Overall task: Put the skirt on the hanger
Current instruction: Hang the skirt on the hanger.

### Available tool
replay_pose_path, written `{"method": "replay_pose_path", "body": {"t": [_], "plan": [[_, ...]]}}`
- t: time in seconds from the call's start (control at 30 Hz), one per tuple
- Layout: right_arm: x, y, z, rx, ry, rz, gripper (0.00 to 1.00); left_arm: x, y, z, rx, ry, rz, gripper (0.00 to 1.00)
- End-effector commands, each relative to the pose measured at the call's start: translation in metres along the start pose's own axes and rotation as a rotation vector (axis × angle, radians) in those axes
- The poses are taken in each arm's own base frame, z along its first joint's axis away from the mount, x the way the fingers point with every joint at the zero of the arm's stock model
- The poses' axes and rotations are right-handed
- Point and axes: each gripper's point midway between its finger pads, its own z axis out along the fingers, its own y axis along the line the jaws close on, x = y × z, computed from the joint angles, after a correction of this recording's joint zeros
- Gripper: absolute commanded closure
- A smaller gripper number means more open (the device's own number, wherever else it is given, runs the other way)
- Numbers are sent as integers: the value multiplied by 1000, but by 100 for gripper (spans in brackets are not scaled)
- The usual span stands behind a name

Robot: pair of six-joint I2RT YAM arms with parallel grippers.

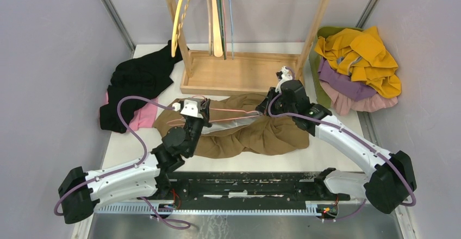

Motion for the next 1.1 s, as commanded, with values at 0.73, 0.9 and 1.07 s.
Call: {"method": "replay_pose_path", "body": {"t": [0.73,0.9,1.07], "plan": [[-33,37,-47,-114,-116,-35,99,-89,-10,16,15,-189,-193,97],[-41,44,-54,-129,-133,-42,99,-93,-12,18,17,-197,-224,97],[-51,57,-56,-156,-138,-49,99,-101,-16,22,23,-205,-246,97]]}}
